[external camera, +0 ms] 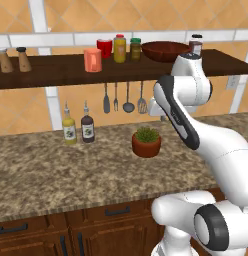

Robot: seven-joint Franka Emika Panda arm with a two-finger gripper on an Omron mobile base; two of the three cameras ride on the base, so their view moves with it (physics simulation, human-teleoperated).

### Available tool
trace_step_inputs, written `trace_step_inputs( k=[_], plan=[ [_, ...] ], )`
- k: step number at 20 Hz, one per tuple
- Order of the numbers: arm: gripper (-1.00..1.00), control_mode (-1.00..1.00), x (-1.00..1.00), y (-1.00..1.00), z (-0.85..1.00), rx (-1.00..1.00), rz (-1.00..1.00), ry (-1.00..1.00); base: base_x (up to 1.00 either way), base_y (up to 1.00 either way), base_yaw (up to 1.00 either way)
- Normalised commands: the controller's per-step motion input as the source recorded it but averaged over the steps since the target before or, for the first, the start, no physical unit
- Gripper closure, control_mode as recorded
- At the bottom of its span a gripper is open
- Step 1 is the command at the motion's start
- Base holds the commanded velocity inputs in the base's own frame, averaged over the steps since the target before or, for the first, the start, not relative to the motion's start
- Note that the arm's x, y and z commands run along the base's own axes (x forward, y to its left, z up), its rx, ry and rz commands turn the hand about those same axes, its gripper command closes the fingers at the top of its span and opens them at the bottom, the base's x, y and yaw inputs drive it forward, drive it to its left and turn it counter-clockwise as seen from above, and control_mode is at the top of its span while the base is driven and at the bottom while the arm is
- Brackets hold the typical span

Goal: Gather all objects into one cabinet and sort the glasses and bowls to opposite sides.

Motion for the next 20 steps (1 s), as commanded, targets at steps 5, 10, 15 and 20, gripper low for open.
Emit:
trace_step_inputs(
  k=[5, 10, 15, 20],
  plan=[
    [-1.00, -1.00, -0.41, -0.02, -0.01, 0.01, 0.00, -0.05, 0.00, 0.00, 0.00],
    [-1.00, -1.00, -0.82, 0.00, -0.01, 0.00, 0.00, -0.23, 0.00, 0.00, 0.00],
    [-1.00, 1.00, 0.00, 0.00, 0.00, 0.00, 0.00, 0.00, -0.71, 0.07, -0.01],
    [-1.00, 1.00, 0.00, 0.00, 0.00, 0.00, 0.00, 0.00, -0.77, -0.07, -0.52]
  ],
)
